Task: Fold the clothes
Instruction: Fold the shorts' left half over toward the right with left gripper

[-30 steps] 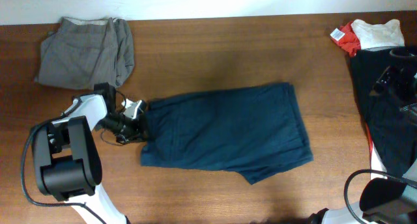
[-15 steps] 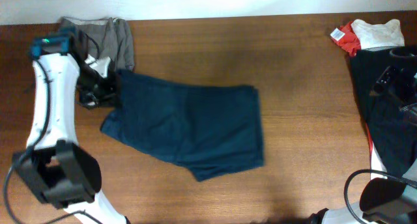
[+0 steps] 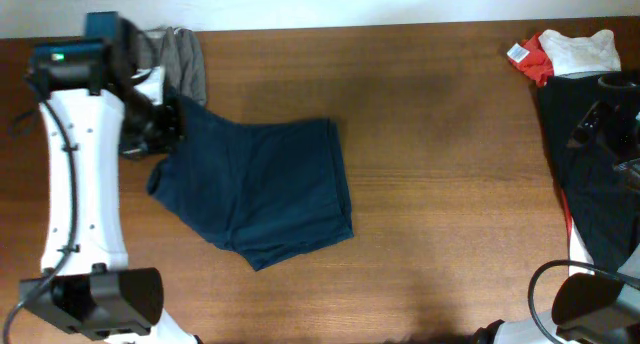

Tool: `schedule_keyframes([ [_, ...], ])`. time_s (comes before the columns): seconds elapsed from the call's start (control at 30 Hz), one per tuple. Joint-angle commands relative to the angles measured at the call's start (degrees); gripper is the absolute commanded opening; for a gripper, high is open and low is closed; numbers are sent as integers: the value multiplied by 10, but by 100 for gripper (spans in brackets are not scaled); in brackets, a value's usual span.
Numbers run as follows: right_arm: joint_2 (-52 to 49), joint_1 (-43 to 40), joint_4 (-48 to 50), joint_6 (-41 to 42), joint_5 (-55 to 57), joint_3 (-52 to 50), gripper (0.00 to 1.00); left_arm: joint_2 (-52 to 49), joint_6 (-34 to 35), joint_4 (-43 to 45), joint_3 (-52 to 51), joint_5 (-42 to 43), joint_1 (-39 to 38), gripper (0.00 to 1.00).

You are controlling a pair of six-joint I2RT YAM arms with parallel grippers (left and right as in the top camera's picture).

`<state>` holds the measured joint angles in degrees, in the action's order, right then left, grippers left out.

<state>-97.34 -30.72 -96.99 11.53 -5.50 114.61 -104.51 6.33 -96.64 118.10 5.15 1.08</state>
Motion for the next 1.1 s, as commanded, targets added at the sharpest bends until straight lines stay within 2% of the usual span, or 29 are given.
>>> schedule_keyframes([
  [0.0, 4, 0, -3, -5, 1, -1, 98, 19, 10, -1, 9, -5, -47, 1],
  [0.13, 4, 0, -3, -5, 1, -1, 98, -4, 47, 0, 7, -4, -92, 1],
  [0.3, 4, 0, -3, -5, 1, -1, 98, -27, 62, 10, 6, 2, -147, 1],
  [0.53, 4, 0, -3, -5, 1, -1, 98, -81, 113, 65, -8, 5, -223, 1],
  [0.7, 4, 0, -3, -5, 1, -1, 98, -122, 113, 122, -8, 52, -253, 1],
  [1.07, 4, 0, -3, -5, 1, -1, 98, -239, 120, 144, -8, 52, -295, 1],
])
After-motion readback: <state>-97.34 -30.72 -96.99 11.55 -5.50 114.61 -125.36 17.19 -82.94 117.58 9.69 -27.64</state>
